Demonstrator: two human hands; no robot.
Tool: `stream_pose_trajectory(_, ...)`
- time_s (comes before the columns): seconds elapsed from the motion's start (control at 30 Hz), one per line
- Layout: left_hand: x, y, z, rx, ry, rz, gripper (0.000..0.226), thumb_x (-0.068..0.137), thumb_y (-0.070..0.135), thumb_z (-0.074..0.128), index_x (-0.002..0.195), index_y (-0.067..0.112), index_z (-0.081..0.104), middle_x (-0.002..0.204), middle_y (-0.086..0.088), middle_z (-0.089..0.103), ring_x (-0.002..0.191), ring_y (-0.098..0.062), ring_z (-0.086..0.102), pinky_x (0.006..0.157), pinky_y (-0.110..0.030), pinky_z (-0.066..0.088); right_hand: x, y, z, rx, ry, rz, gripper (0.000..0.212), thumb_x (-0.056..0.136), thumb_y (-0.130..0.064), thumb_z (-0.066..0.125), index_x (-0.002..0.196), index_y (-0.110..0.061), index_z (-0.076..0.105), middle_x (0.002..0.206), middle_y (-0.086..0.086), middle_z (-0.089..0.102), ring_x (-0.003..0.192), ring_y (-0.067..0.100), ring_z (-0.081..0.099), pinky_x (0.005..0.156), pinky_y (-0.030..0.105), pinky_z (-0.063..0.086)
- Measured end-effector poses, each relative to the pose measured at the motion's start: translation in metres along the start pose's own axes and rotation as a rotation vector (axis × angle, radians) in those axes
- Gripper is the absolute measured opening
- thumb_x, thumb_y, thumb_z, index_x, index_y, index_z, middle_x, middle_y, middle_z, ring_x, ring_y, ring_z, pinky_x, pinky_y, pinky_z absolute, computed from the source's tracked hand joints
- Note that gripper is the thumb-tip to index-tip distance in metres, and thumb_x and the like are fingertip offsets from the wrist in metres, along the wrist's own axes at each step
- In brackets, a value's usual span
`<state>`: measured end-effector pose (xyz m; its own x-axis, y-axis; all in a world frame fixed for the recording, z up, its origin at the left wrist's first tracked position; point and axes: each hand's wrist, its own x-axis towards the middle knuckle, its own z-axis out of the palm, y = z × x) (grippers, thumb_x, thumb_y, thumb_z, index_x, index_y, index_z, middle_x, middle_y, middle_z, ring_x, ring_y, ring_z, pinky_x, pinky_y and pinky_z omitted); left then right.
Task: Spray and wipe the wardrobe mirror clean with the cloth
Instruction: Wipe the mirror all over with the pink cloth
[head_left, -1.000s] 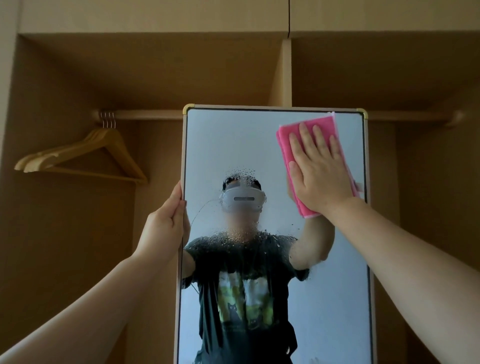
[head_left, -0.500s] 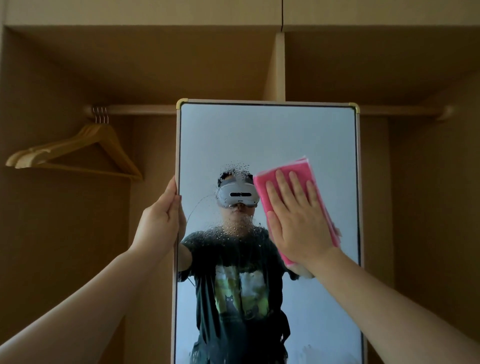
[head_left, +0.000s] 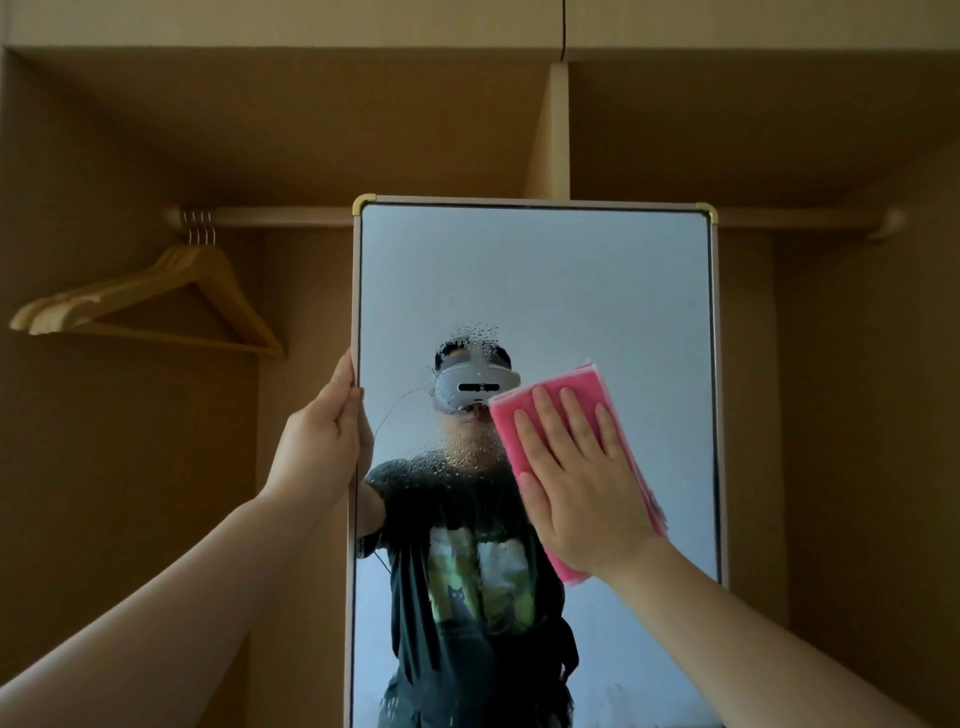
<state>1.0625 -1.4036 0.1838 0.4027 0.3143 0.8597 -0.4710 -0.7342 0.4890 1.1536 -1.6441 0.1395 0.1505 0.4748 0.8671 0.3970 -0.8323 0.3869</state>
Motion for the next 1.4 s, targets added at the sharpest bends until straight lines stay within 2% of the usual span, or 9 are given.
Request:
stream_pose_trajectory(0.17,0.0,-0.001,0.0,0.004,0.001,-0.02,0.045,0.103,0.019,0.035,0.147,0.029,0.036,0.093,0.038,0.05,0.077,0.028,0.05,0.067,0.01,0.031,0.018,0.012,-0.006,0.003,0.027,-0.038,0.058,0.094,-0.038,0.035,0.146,-0.012,0.038,0.155,0.013,0.031,0.144,0.034,0.026,0.115,0.056,0.019)
stream_pose_trajectory(0.3,0.001,-0.001,0.0,-0.011,-0.007,-0.037,0.044,0.103,0.017,0.035,0.145,0.029,0.037,0.083,0.032,0.052,0.067,0.029,0.051,0.061,0.008,0.034,0.038,0.02,-0.013,-0.001,0.037,-0.02,0.058,0.094,-0.038,0.033,0.147,-0.013,0.039,0.156,0.011,0.03,0.145,0.032,0.025,0.116,0.055,0.019)
stream_pose_trajectory(0.53,0.005,-0.012,0.004,-0.004,0.03,-0.003,0.043,0.102,0.021,0.038,0.145,0.027,0.04,0.088,0.043,0.052,0.079,0.026,0.052,0.069,0.008,0.032,0.073,0.035,-0.025,-0.044,0.026,0.023,0.059,0.096,-0.04,0.027,0.149,-0.015,0.035,0.158,0.01,0.025,0.147,0.031,0.021,0.118,0.053,0.013)
stream_pose_trajectory(0.6,0.005,-0.013,0.005,-0.001,0.019,0.003,0.043,0.102,0.022,0.038,0.145,0.028,0.04,0.095,0.037,0.054,0.084,0.021,0.055,0.068,0.006,0.033,0.082,0.039,-0.029,-0.053,0.024,0.033,0.06,0.097,-0.041,0.024,0.151,-0.016,0.031,0.159,0.009,0.023,0.147,0.03,0.018,0.12,0.051,0.01)
stream_pose_trajectory(0.83,0.005,-0.01,0.003,-0.007,-0.003,0.006,0.044,0.103,0.016,0.036,0.143,0.034,0.037,0.076,0.033,0.05,0.064,0.026,0.051,0.062,0.006,0.035,0.117,0.047,-0.041,-0.049,0.041,0.093,0.06,0.097,-0.041,0.021,0.152,-0.016,0.026,0.16,0.009,0.018,0.148,0.031,0.015,0.12,0.052,0.008)
stream_pose_trajectory(1.0,0.006,-0.012,0.006,-0.003,0.004,0.027,0.044,0.102,0.022,0.037,0.145,0.031,0.037,0.104,0.028,0.061,0.086,0.021,0.052,0.075,0.0,0.035,0.136,0.05,-0.047,-0.057,0.058,0.116,0.06,0.098,-0.041,0.016,0.153,-0.017,0.021,0.161,0.009,0.015,0.149,0.03,0.012,0.121,0.049,0.003)
stream_pose_trajectory(1.13,0.008,-0.017,0.005,0.0,0.027,0.022,0.043,0.102,0.018,0.039,0.144,0.029,0.041,0.09,0.042,0.049,0.079,0.033,0.048,0.069,0.009,0.029,0.153,0.048,-0.052,-0.074,0.069,0.139,0.061,0.099,-0.043,0.01,0.154,-0.018,0.014,0.162,0.008,0.01,0.149,0.029,0.008,0.121,0.049,0.001)
stream_pose_trajectory(1.27,0.008,-0.017,0.006,-0.008,0.023,0.022,0.043,0.102,0.022,0.038,0.144,0.034,0.038,0.093,0.045,0.052,0.088,0.021,0.053,0.07,0.008,0.031,0.163,0.041,-0.053,-0.085,0.081,0.156,0.06,0.1,-0.041,0.013,0.154,-0.016,0.015,0.162,0.01,0.008,0.149,0.032,0.008,0.12,0.051,0.003)
stream_pose_trajectory(1.4,0.007,-0.017,0.004,0.01,0.022,0.017,0.044,0.102,0.02,0.037,0.144,0.031,0.039,0.086,0.041,0.049,0.075,0.031,0.049,0.067,0.008,0.031,0.167,0.035,-0.053,-0.069,0.084,0.15,0.059,0.1,-0.039,0.013,0.154,-0.015,0.015,0.162,0.01,0.009,0.148,0.035,0.008,0.12,0.052,0.003)
